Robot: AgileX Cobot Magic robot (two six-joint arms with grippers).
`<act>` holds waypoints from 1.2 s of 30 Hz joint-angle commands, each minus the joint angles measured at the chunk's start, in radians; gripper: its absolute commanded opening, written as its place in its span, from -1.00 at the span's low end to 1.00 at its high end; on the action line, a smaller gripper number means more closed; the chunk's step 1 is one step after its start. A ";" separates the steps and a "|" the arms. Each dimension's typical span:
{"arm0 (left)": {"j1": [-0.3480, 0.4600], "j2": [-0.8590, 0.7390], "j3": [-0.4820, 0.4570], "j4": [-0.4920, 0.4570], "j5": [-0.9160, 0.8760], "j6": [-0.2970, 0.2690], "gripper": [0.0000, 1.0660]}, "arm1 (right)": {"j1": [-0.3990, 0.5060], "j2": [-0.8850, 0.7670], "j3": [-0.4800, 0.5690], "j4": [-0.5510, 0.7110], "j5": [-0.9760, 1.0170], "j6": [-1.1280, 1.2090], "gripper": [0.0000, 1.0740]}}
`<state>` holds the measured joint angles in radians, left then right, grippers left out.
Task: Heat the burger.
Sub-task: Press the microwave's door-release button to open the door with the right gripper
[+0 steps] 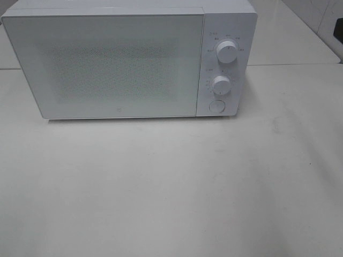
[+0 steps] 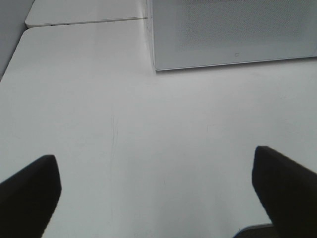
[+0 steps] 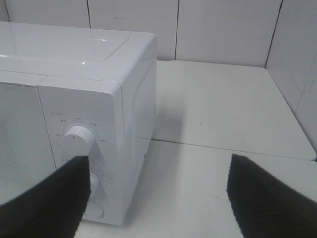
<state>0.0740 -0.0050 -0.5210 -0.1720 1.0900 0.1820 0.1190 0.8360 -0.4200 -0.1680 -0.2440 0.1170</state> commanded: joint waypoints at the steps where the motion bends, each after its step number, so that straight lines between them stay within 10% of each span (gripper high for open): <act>1: 0.003 -0.019 0.002 -0.005 -0.015 -0.006 0.83 | -0.005 0.050 0.080 -0.004 -0.219 0.008 0.40; 16: 0.003 -0.019 0.002 -0.005 -0.015 -0.006 0.83 | 0.034 0.329 0.297 0.249 -0.768 -0.127 0.40; 36: 0.003 -0.019 0.002 -0.005 -0.015 -0.006 0.83 | 0.551 0.796 0.266 0.732 -1.154 -0.240 0.40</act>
<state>0.0740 -0.0050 -0.5210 -0.1720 1.0900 0.1820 0.6610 1.6330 -0.1460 0.5500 -1.2040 -0.1080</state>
